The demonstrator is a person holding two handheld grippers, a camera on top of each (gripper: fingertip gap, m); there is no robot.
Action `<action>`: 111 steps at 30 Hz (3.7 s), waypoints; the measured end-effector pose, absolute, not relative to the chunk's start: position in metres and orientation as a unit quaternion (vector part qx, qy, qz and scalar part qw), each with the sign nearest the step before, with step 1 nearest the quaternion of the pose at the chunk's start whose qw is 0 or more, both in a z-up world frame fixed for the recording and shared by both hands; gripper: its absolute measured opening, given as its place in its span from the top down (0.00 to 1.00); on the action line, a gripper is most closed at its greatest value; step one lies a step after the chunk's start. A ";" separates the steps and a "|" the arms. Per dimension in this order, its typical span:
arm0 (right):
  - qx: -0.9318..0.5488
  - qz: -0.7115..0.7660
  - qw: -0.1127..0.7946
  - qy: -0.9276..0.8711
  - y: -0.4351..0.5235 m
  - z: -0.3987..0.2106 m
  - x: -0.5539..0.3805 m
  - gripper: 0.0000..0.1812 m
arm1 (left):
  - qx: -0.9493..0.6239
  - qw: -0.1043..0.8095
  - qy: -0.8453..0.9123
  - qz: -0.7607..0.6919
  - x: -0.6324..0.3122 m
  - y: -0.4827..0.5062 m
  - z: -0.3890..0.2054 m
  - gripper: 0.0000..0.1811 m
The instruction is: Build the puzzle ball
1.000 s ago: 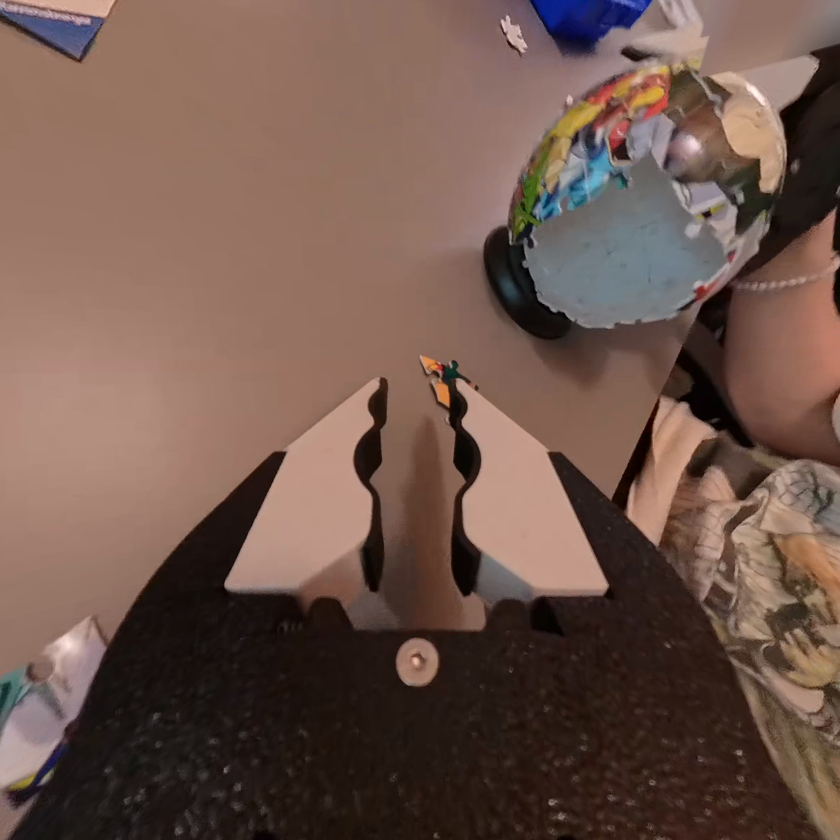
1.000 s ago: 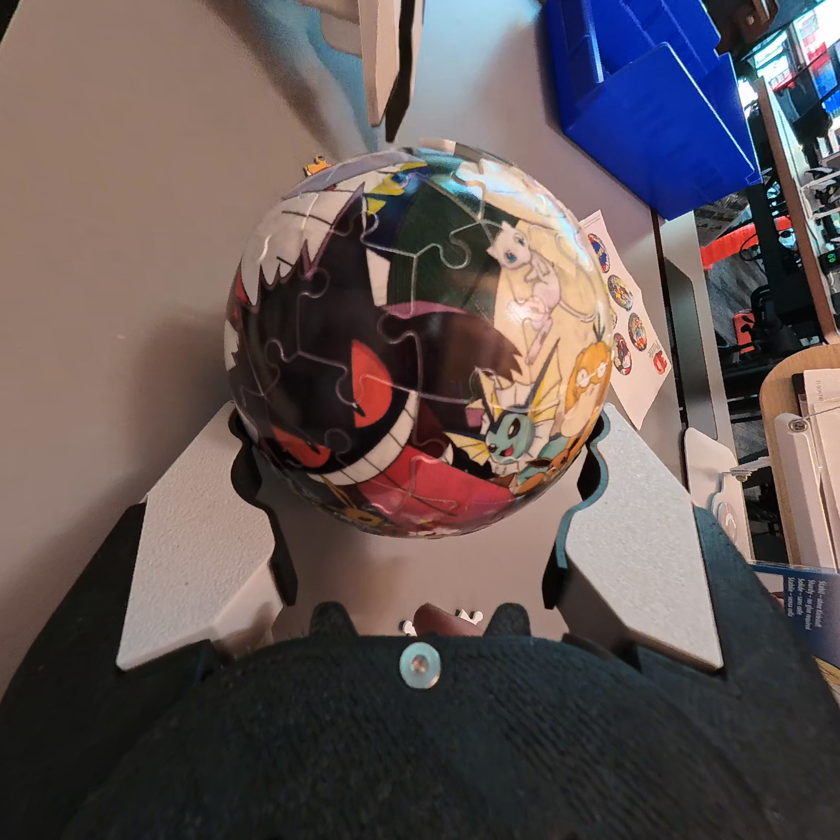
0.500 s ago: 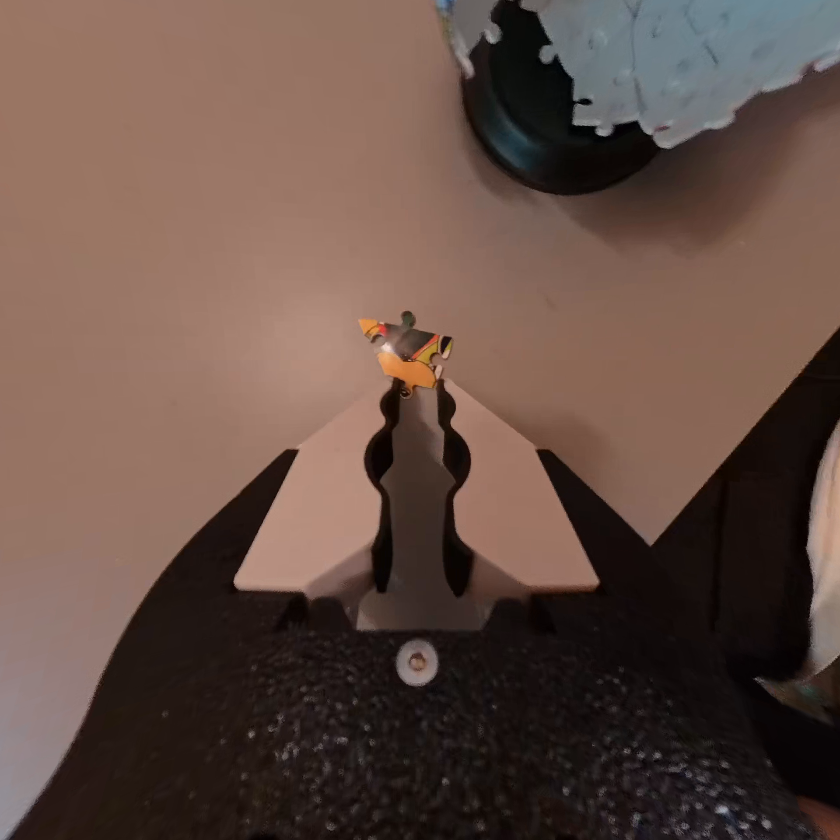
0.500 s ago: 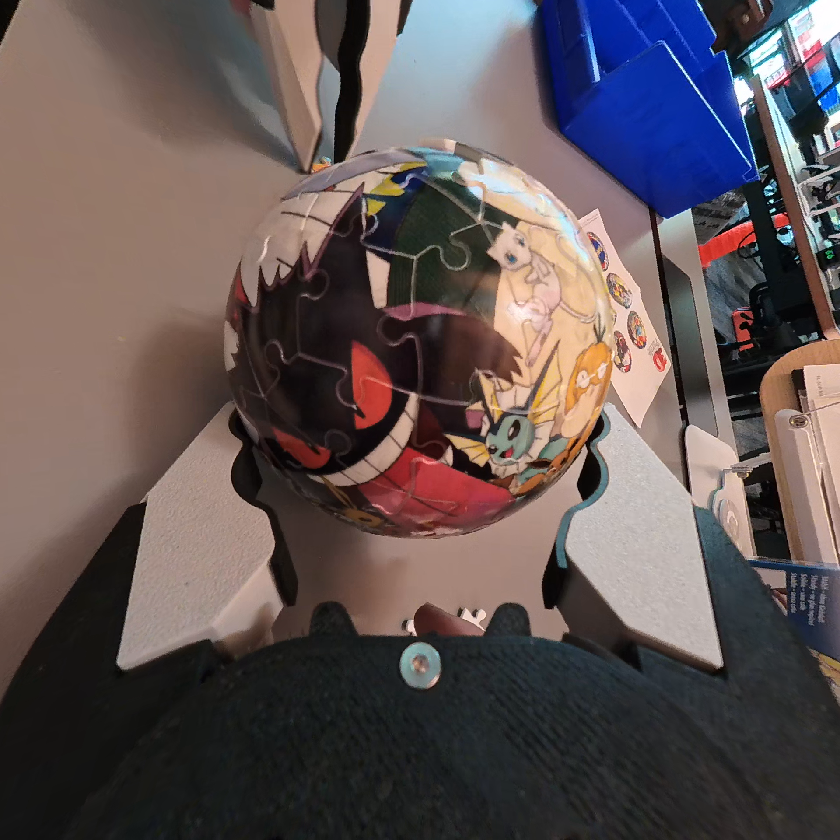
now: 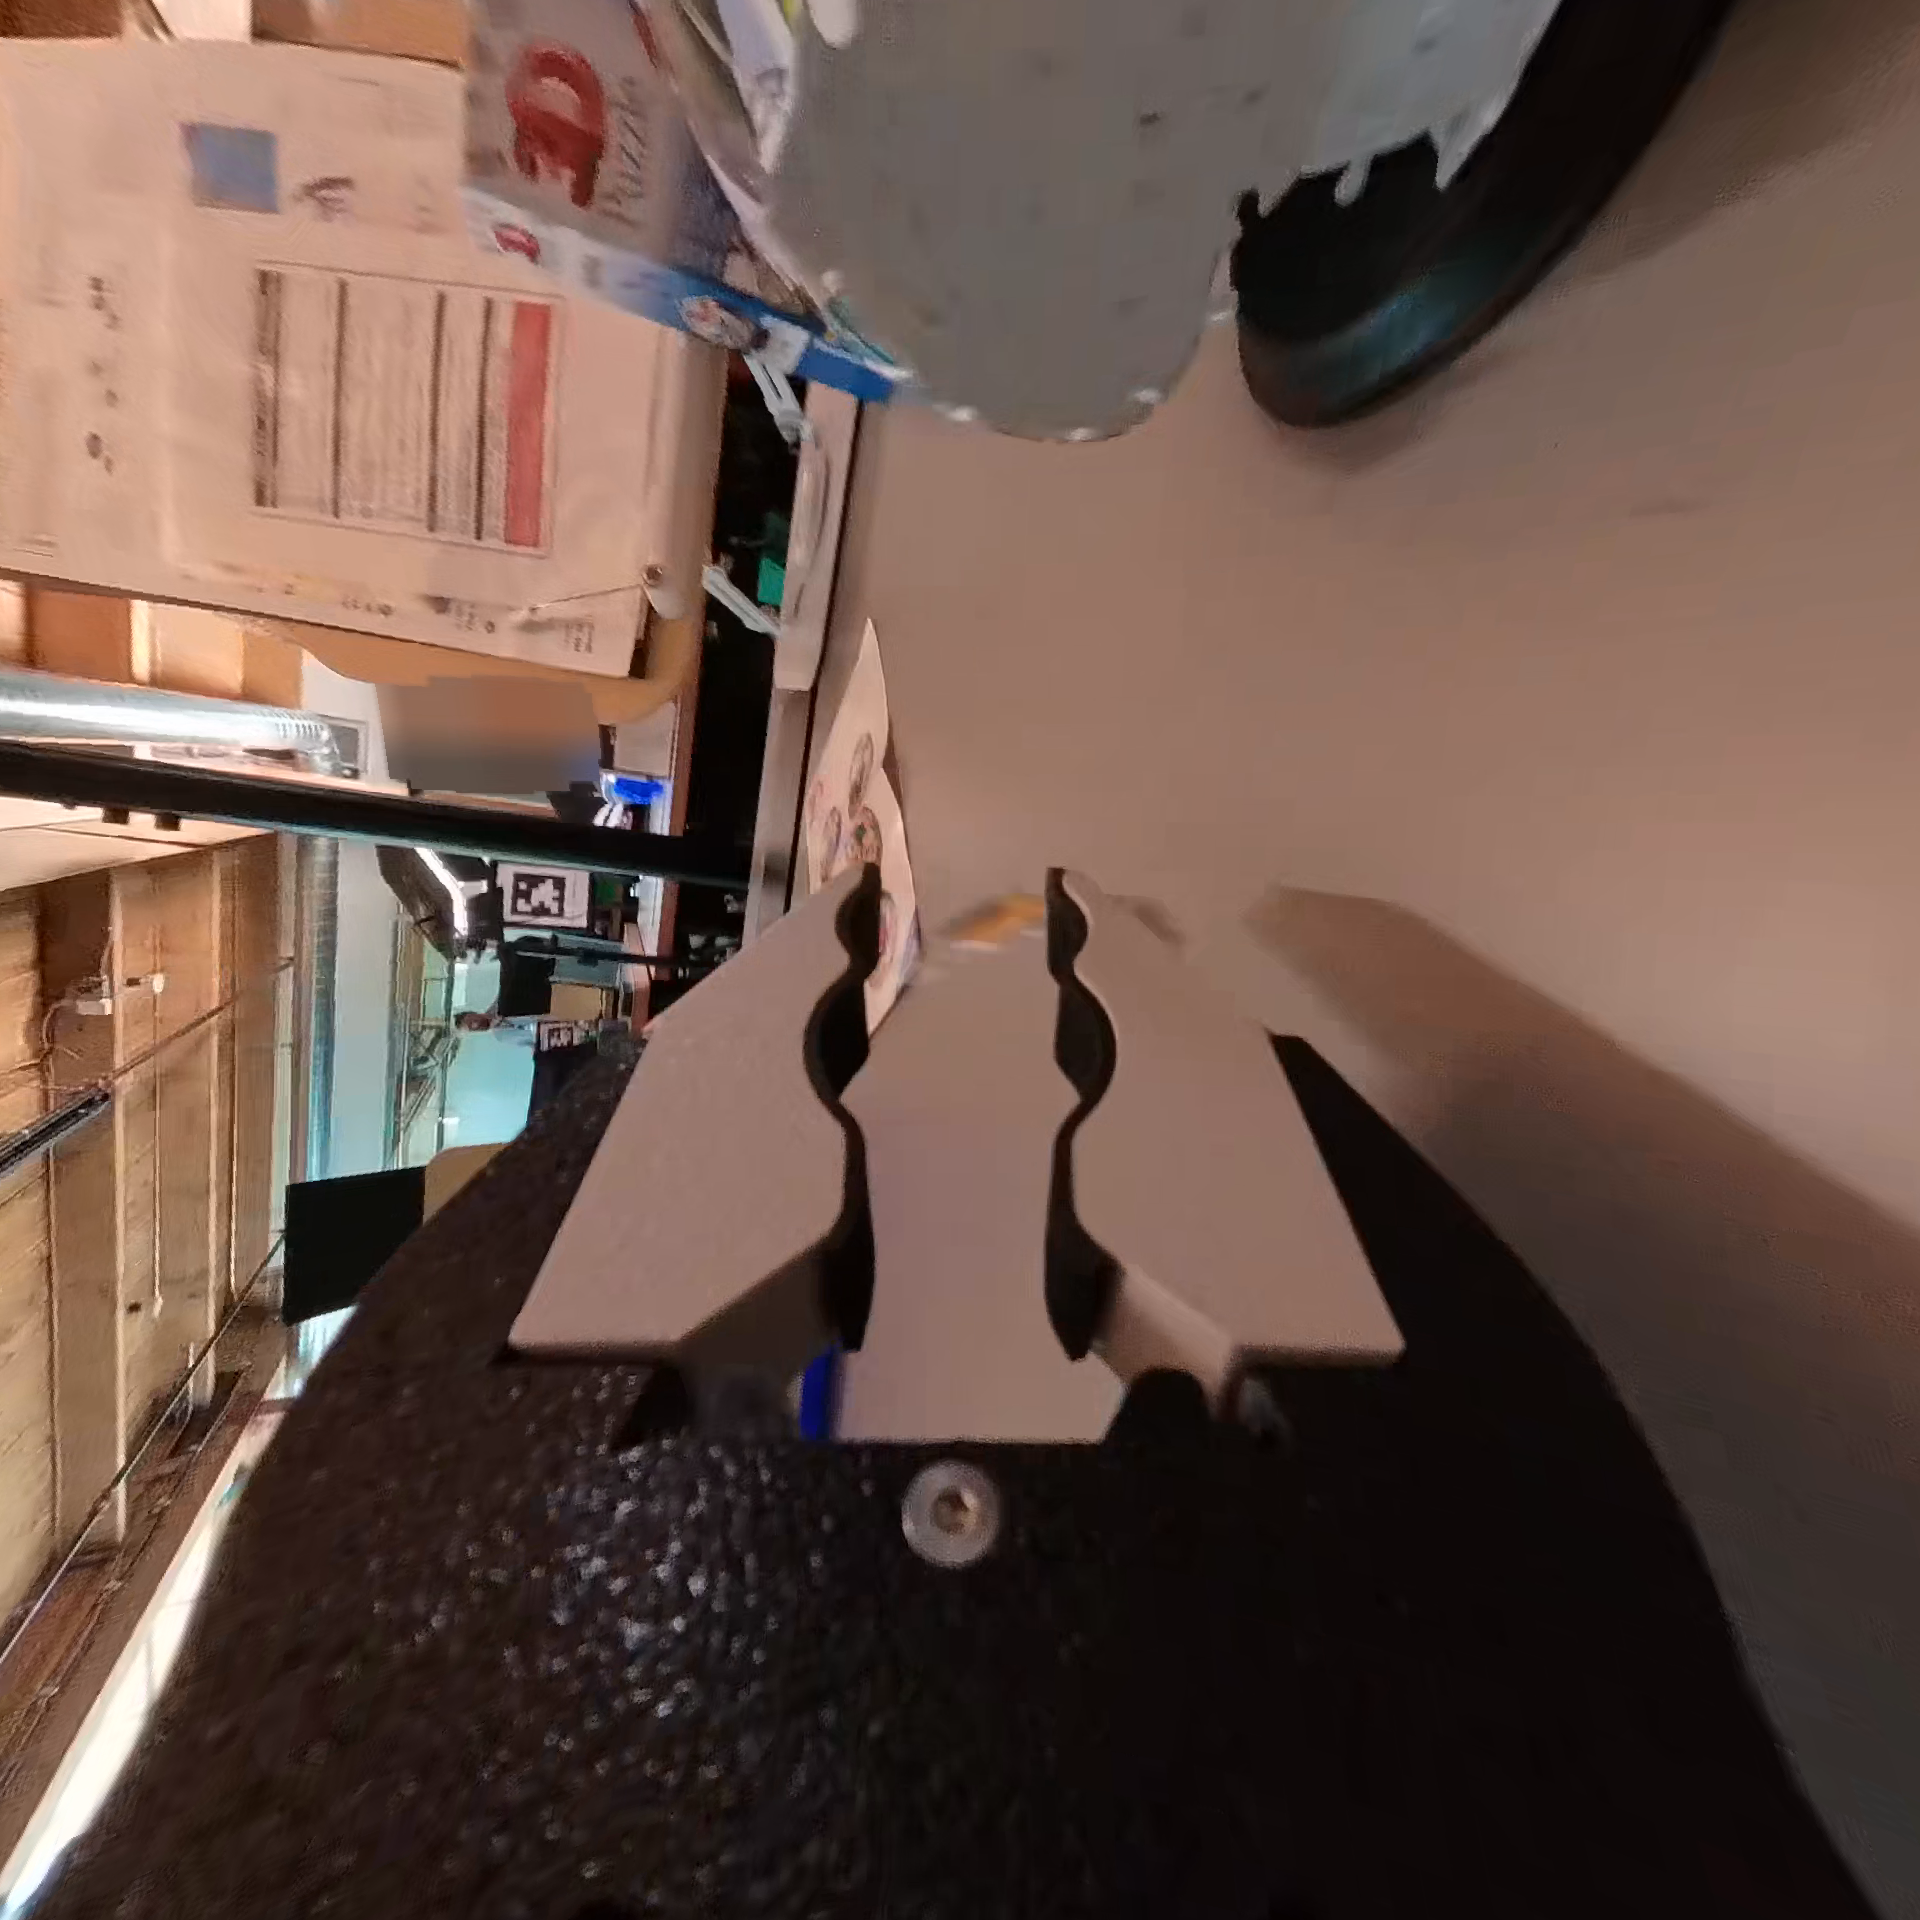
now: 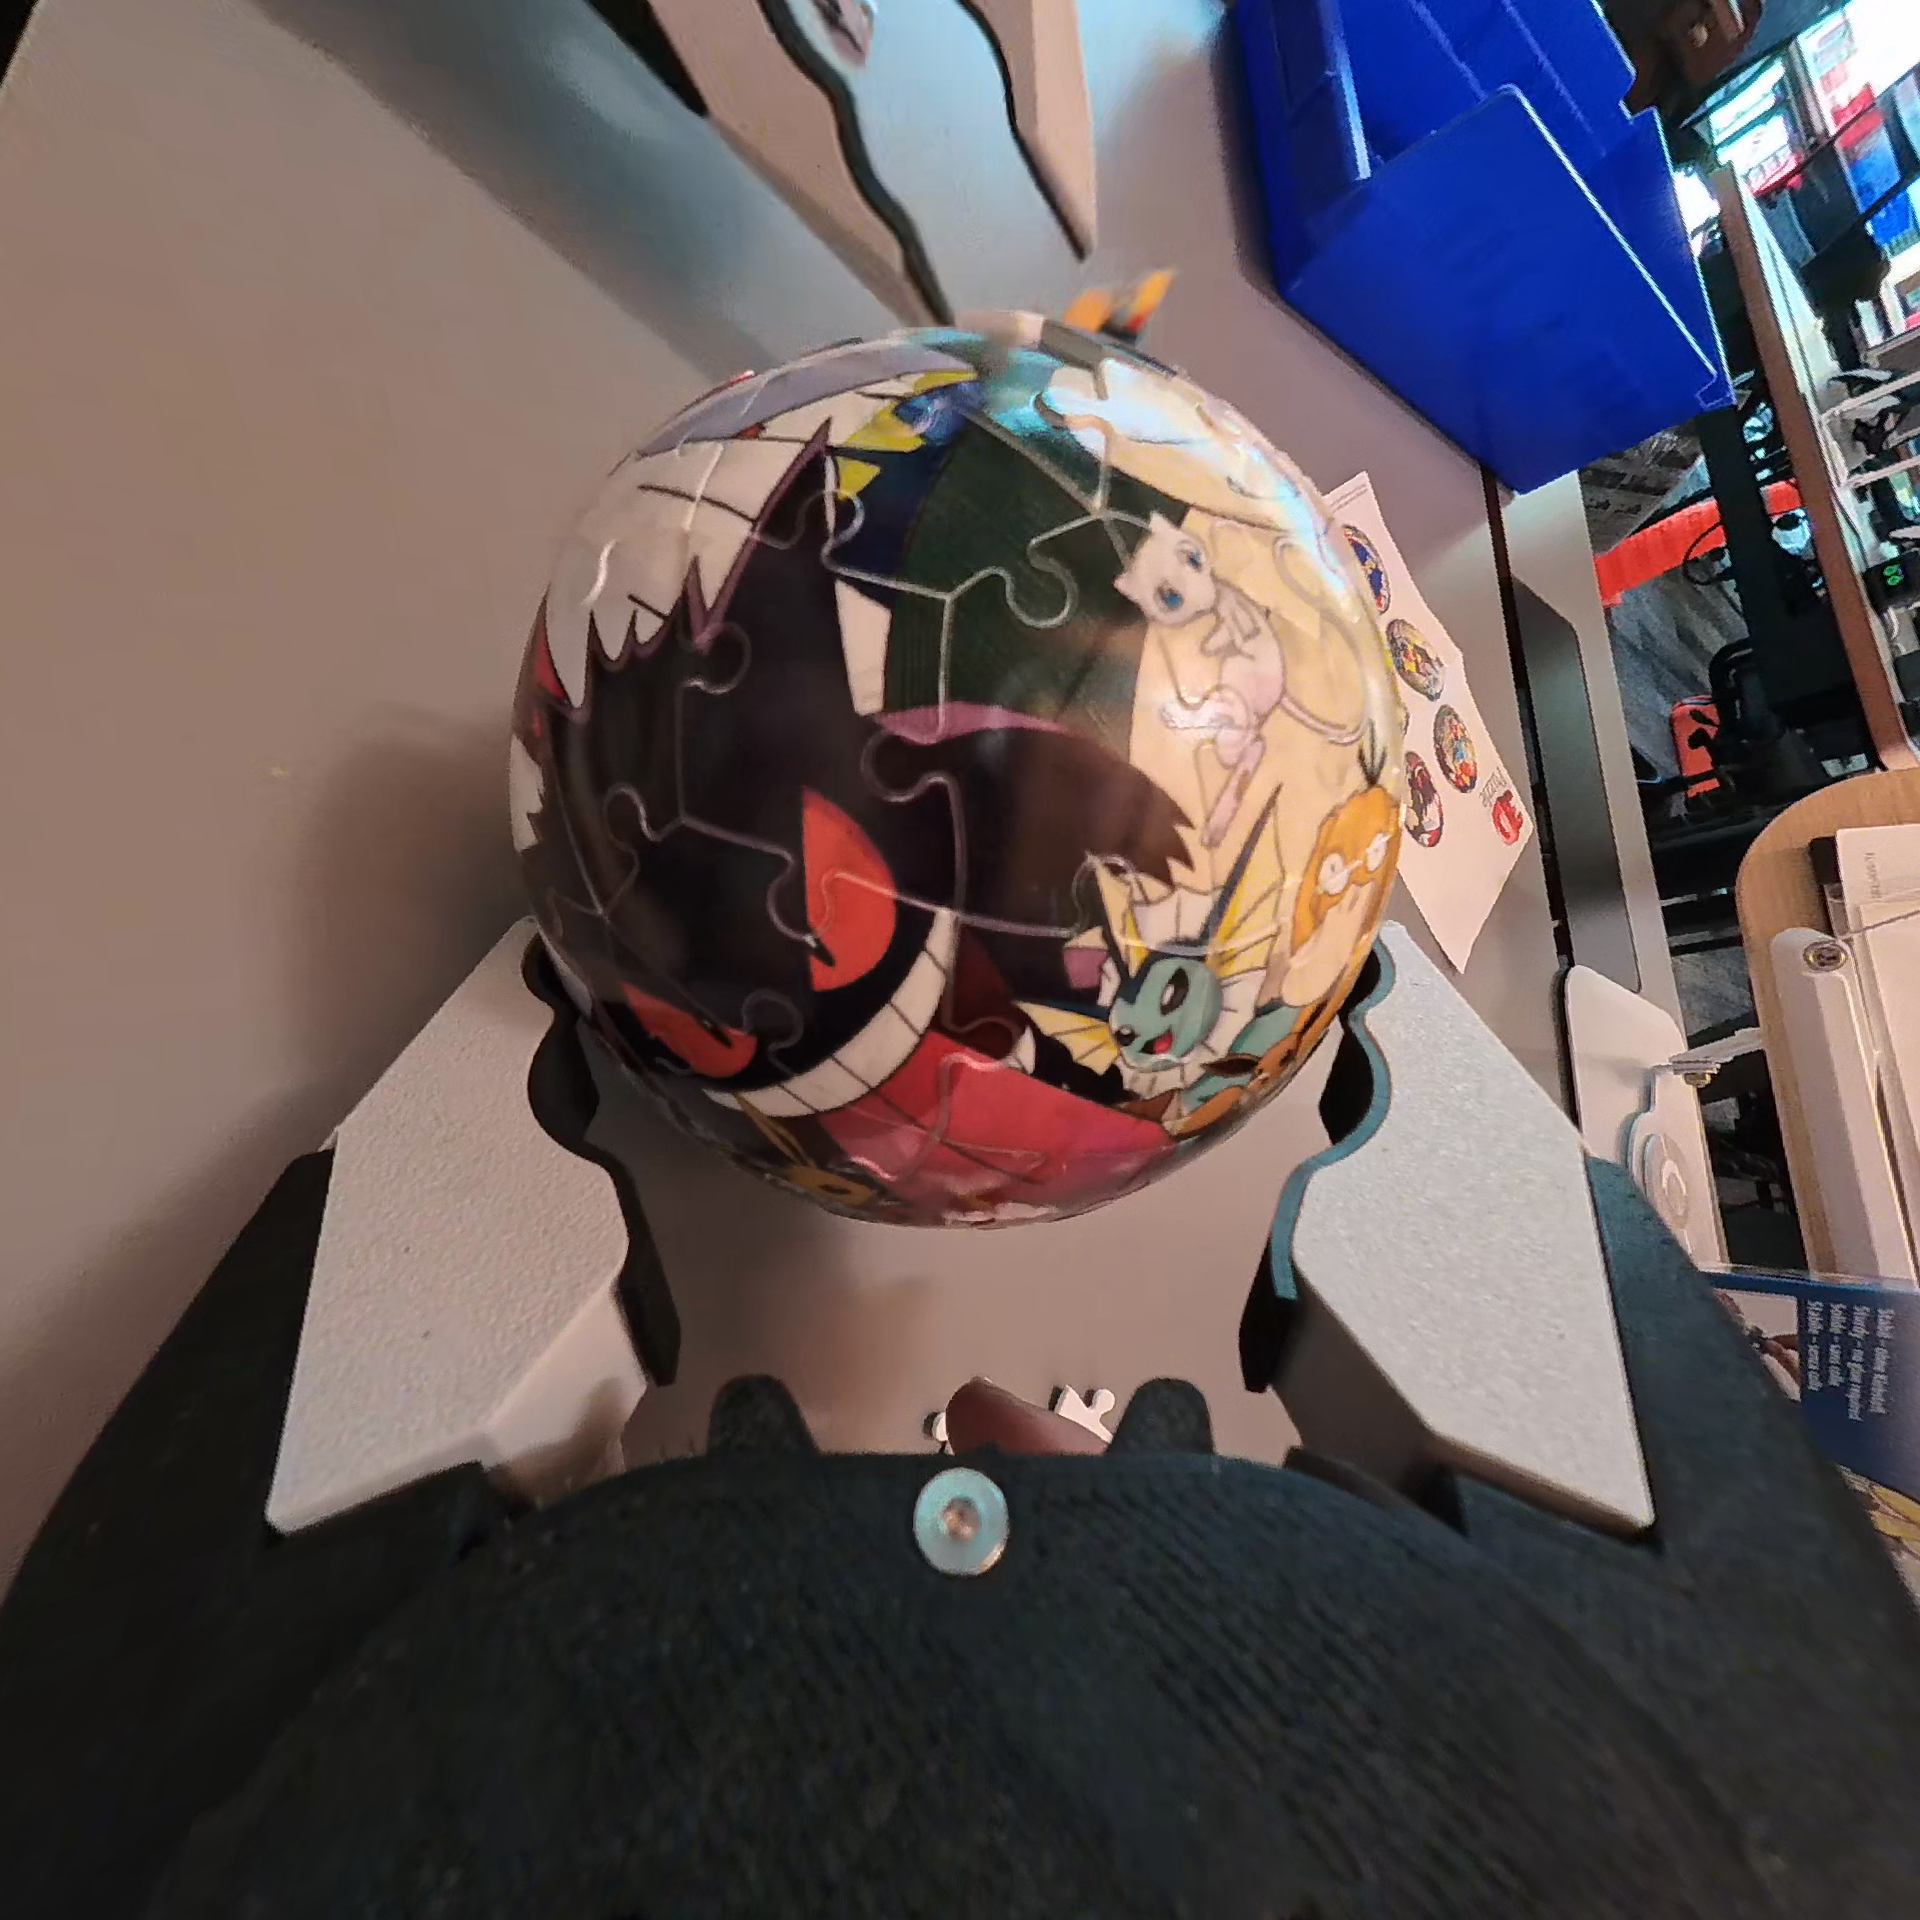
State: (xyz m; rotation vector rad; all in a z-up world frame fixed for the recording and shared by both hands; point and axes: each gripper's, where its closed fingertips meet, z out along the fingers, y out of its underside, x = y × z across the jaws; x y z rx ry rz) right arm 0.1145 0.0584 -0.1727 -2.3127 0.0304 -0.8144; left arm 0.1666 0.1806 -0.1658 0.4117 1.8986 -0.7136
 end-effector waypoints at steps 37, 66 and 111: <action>-0.889 -0.313 0.335 0.011 0.056 -0.173 0.113 0.21 | -0.414 -0.237 0.737 -0.479 0.140 0.199 -0.182 0.93; -0.888 -0.311 0.338 0.007 0.061 -0.172 0.113 0.21 | -0.138 0.142 0.897 -0.395 0.160 0.217 -0.201 0.87; -0.892 -0.308 0.330 0.008 0.056 -0.174 0.112 0.21 | -0.377 -0.247 0.754 -0.478 0.123 0.208 -0.171 0.82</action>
